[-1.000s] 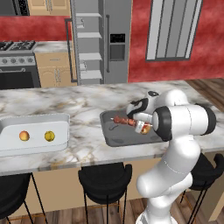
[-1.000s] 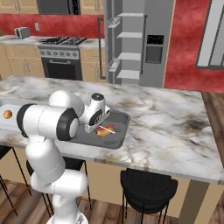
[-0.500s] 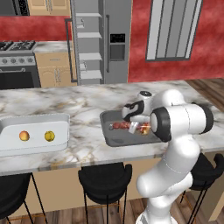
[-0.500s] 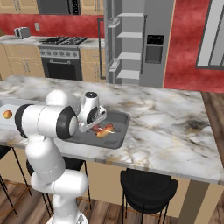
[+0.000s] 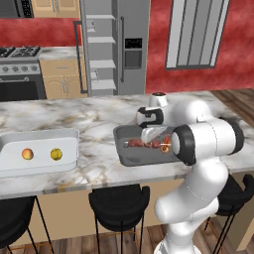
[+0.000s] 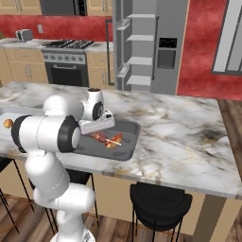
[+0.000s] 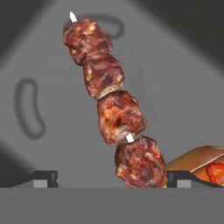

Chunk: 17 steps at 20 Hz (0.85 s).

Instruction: Place the cold items (lemon and mango) from the fridge in one tupperware on the dining counter. Place the warm items (kebab skewer and hot dog) in the stove area in another tupperware.

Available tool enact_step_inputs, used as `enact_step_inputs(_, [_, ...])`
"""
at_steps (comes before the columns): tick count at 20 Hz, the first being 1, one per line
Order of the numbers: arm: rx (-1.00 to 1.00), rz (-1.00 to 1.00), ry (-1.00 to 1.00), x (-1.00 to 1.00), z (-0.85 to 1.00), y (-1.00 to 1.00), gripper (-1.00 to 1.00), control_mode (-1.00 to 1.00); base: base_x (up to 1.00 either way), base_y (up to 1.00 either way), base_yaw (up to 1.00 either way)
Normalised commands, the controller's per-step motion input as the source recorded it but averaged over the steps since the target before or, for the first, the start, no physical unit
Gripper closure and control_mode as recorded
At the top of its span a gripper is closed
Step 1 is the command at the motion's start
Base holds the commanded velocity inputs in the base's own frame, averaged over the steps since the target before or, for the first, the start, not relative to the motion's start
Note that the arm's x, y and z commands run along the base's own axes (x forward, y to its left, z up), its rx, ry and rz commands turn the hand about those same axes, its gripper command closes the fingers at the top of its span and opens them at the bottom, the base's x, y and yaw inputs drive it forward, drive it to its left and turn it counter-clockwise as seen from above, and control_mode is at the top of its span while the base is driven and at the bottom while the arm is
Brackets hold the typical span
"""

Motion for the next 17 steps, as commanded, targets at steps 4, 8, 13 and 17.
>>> enact_step_inputs(4, [0.0,-0.39,0.25,-0.37,0.64,0.0,-1.0,-1.0,0.0,0.0,0.0])
enact_step_inputs(8, [0.0,-0.4,0.21,-0.6,0.71,0.0,-1.0,-1.0,0.0,0.0,0.0])
enact_step_inputs(13, [0.01,-0.43,0.17,-0.96,0.5,0.0,-1.0,-1.0,0.0,0.0,0.0])
enact_step_inputs(17, [-0.02,-0.41,0.1,-1.0,0.27,0.0,-1.0,-1.0,0.0,0.0,0.0])
